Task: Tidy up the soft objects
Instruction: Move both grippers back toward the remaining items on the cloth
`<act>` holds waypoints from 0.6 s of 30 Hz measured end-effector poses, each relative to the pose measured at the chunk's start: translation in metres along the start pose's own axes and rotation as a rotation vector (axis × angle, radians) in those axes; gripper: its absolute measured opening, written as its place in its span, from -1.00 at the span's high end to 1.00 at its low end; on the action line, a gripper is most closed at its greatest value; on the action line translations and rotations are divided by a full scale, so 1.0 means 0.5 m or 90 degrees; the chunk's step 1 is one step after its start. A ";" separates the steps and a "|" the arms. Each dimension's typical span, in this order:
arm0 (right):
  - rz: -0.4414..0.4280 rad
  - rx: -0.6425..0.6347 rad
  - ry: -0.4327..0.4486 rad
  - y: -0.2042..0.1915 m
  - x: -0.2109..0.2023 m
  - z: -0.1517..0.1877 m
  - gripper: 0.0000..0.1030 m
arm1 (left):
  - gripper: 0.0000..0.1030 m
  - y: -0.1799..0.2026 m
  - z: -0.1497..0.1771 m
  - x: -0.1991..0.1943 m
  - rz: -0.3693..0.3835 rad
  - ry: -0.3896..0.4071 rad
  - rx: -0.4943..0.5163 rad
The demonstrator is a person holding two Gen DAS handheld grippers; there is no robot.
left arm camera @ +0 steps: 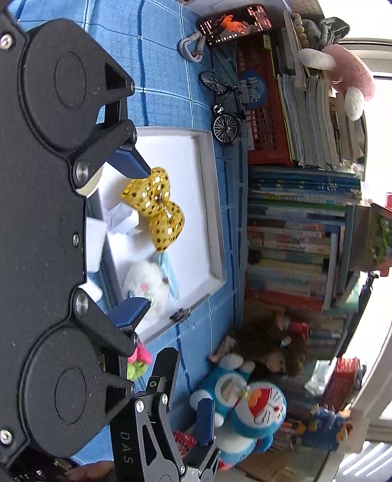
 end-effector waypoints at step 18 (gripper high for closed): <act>0.023 0.022 0.103 -0.006 -0.066 0.149 -1.00 | -0.80 0.010 0.164 -0.094 -0.016 0.108 0.004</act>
Point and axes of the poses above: each gripper's, at about its wrist camera, not at the fingertips, and x roughly the way its jaws point, y to its right, z to its underside, the point moved 2 cm from there along x, roughly the way its jaws point, and after that the axes turned 1 degree about -z, right-handed, at the moved point
